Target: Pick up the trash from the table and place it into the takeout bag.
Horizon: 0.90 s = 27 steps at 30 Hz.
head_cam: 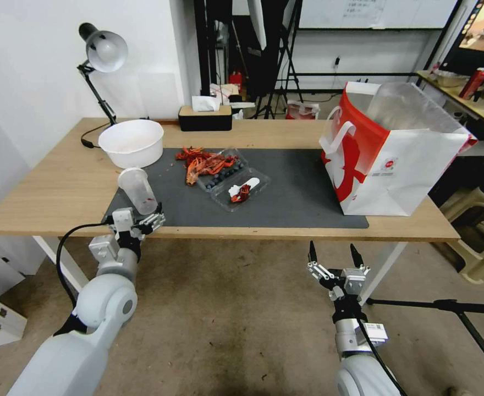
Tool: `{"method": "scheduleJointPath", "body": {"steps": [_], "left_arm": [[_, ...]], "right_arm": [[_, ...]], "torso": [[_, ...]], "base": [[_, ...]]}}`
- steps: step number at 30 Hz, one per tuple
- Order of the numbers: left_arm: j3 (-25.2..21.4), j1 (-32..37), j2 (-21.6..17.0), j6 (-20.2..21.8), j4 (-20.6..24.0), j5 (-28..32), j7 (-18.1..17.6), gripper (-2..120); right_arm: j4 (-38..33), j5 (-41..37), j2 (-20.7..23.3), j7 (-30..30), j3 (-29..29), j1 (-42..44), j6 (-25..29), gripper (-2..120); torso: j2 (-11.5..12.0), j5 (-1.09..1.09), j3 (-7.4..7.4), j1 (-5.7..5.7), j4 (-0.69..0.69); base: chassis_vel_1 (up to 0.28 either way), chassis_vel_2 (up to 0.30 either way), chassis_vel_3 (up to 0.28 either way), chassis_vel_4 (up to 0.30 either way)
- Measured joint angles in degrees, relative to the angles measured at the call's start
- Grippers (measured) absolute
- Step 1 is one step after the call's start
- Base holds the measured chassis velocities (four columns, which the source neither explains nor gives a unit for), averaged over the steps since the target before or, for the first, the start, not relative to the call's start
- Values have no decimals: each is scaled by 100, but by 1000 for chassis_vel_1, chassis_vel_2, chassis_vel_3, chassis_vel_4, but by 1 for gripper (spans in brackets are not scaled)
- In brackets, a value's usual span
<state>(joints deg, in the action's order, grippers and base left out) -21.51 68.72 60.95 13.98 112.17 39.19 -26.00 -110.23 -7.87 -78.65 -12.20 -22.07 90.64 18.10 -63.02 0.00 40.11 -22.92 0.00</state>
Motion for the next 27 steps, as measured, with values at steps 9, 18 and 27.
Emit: {"method": "scheduleJointPath", "body": {"steps": [9, 18, 27], "left_arm": [[236, -600, -134, 412, -282, 310, -390, 95], [387, -937, -134, 768, -542, 532, -750, 93], [442, -1096, -133, 892, -690, 722, -927, 85]], "right_arm": [[42, 27, -30, 0, -11, -5, 15, 100], [71, 41, -58, -2, -24, -23, 25, 100], [101, 47, -78, -5, -29, -25, 45, 100]], "torso": [[0, 0, 0, 0, -1], [0, 0, 0, 0, 0], [0, 0, 0, 0, 0]], "base": [[0, 0, 0, 0], [0, 0, 0, 0], [0, 0, 0, 0]]}}
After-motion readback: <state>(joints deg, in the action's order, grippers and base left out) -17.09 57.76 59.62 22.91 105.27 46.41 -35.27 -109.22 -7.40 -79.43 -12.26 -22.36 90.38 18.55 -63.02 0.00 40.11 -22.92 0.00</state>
